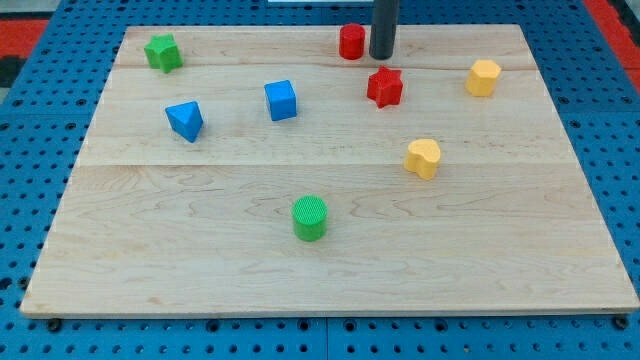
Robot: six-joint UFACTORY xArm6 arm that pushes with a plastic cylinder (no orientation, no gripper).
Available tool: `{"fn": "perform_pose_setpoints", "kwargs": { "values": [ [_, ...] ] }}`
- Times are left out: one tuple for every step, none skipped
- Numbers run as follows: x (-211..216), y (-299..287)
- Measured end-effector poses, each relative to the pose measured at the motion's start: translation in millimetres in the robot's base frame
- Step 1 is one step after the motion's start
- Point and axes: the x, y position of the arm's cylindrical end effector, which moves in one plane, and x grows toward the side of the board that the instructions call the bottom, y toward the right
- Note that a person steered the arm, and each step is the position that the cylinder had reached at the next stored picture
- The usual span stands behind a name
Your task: Slightly move red circle towards left side
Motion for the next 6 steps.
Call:
{"fn": "perform_pose_setpoints", "kwargs": {
  "values": [
    [-3.0, -1.8],
    [-8.1, -46.2],
    [-1.7, -50.5],
    [-1.7, -47.1],
    [-7.7, -8.1],
    [-42.4, -8.8]
  ]
}}
